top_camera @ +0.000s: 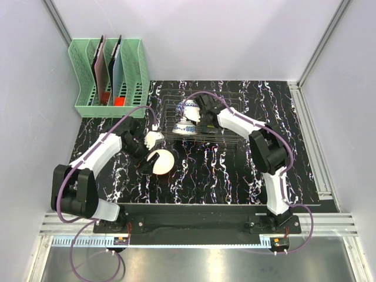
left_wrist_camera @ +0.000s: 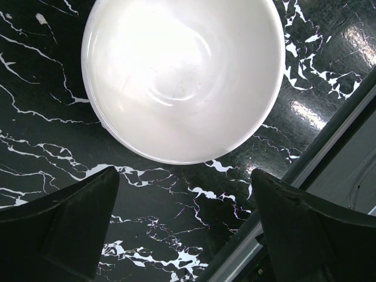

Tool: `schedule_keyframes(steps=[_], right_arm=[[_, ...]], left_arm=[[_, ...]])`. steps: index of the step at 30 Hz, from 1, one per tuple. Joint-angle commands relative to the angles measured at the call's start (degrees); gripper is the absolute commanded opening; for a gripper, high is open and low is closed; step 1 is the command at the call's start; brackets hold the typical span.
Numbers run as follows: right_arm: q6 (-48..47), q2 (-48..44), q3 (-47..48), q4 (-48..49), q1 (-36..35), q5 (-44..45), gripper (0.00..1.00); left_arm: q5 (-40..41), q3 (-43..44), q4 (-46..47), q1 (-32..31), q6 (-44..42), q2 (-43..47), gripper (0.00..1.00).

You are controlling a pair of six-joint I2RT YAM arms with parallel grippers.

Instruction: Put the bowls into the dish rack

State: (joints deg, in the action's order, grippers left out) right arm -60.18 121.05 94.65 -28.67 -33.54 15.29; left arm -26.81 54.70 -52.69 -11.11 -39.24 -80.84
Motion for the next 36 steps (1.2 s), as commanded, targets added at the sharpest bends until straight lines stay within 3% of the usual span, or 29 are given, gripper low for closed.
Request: schedule_keyframes(steps=[1, 11, 21, 29, 31, 36], right_arm=[[1.6, -4.8, 4.3, -2.9, -0.6, -2.3, 0.98], [9.2, -10.0, 10.3, -6.7, -0.6, -4.2, 0.98], [12.9, -18.8, 4.2, -7.8, -0.6, -6.8, 0.98], [16.1, -24.7, 1.1, -7.8, -0.6, -8.9, 0.98], [17.7, -26.6, 0.5, -7.8, -0.6, -10.0, 0.98], [20.7, -30.7, -0.9, -7.8, -0.6, -12.0, 0.97]], left_arm=[[-1.8, 0.3, 1.4, 0.4, -1.1, -1.3, 0.99], [-2.2, 1.5, 3.6, 0.4, 0.6, -5.7, 0.99], [-7.4, 5.2, 2.2, 1.3, 1.6, -5.0, 0.99], [-1.4, 4.5, 9.5, 1.6, 7.7, -9.9, 0.99], [0.5, 4.6, 11.2, 1.5, 8.7, -10.9, 0.97], [2.2, 5.6, 13.0, 1.6, 9.7, -13.9, 0.79]])
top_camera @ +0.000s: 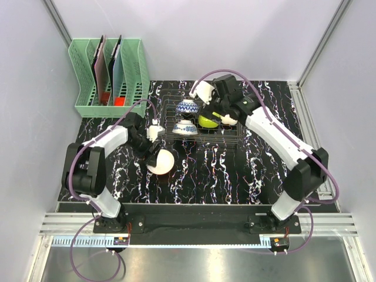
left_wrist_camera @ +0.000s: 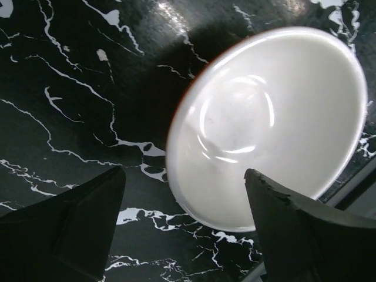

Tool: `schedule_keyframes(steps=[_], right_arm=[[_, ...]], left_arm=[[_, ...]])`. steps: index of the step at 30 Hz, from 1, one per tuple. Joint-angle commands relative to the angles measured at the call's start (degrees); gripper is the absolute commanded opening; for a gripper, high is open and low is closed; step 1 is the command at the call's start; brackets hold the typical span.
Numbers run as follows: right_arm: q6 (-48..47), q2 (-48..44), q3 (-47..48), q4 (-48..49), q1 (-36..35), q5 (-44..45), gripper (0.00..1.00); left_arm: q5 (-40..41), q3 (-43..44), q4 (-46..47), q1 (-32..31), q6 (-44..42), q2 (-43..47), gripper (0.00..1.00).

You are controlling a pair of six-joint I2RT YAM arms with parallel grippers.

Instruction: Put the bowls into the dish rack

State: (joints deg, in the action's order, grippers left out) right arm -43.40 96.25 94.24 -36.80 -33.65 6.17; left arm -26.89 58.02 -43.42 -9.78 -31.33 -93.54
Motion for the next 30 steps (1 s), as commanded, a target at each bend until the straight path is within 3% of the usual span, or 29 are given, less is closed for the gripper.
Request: schedule_keyframes(steps=[1, 2, 3, 6, 12, 13, 17, 24, 30], right_arm=[[4.3, -6.3, -0.6, 0.3, -0.5, -3.0, 0.97], [4.6, -6.8, -1.1, 0.3, -0.5, -3.3, 0.97], [4.9, -7.4, -1.4, 0.3, -0.5, -3.4, 0.97], [5.8, -8.4, -2.3, 0.4, -0.5, -3.3, 0.97], [9.5, -9.8, -4.4, 1.2, -0.5, -3.6, 0.96], [10.5, -9.9, -4.5, 1.2, -0.5, -3.7, 0.96], [16.2, -10.8, -6.1, 1.2, -0.4, -5.9, 0.97], [27.2, -11.6, -8.4, 0.2, -0.1, -27.1, 0.98], [34.0, -7.1, -7.9, -0.8, 0.3, -46.0, 0.98]], left_arm=[[2.4, 2.5, 3.8, 0.2, 1.7, -1.5, 0.74], [2.5, 2.6, 3.9, 0.3, 1.8, -1.7, 0.69], [2.5, 2.7, 3.9, 0.2, 1.7, -1.7, 0.55], [2.5, 2.7, 3.9, 0.3, 1.8, -1.6, 0.33], [1.6, 1.7, 3.3, 0.3, 0.9, -1.1, 0.08], [1.2, 1.5, 3.0, 0.3, 0.7, -0.9, 0.0], [-2.4, 1.3, 0.7, 0.3, -1.1, 0.3, 0.0], [-13.1, 3.7, -3.6, -0.5, -4.2, 9.1, 0.0], [-20.5, 8.4, -4.7, -4.5, -4.4, 15.2, 0.0]])
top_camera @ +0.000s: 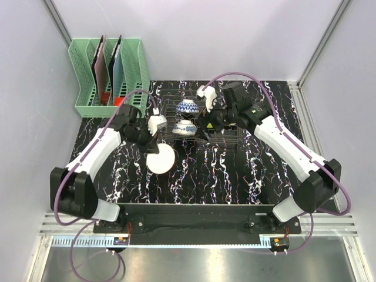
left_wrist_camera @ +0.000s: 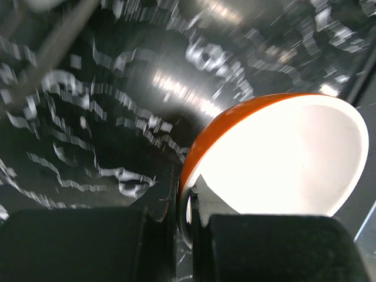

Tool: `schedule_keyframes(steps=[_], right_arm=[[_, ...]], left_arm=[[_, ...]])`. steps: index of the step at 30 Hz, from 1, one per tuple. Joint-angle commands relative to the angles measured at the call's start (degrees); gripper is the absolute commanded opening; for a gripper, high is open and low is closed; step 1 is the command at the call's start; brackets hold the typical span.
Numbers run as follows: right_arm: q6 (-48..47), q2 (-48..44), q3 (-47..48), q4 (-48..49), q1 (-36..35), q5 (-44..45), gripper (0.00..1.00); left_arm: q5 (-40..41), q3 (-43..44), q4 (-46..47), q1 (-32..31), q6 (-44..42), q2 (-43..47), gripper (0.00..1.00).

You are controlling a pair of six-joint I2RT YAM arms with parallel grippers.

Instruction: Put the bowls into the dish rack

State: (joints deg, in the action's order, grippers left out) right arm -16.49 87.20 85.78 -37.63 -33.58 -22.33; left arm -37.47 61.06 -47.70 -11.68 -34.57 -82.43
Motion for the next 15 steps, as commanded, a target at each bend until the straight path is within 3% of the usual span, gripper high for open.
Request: schedule_keyframes(steps=[1, 7, 15], right_arm=[[8.0, 2.7, 1.0, 0.0, 0.5, -20.1, 0.98], [14.6, 8.9, 2.7, 0.2, 2.5, -38.0, 0.98], [23.5, 11.8, 3.2, 4.7, 4.8, -54.8, 0.98]], left_arm=[[-11.2, 6.0, -0.3, -3.3, -1.3, 4.6, 0.0], [-13.2, 9.7, -0.1, -5.7, -2.7, 5.4, 0.0], [-4.8, 8.9, 9.8, -7.4, 2.1, 9.0, 0.0]])
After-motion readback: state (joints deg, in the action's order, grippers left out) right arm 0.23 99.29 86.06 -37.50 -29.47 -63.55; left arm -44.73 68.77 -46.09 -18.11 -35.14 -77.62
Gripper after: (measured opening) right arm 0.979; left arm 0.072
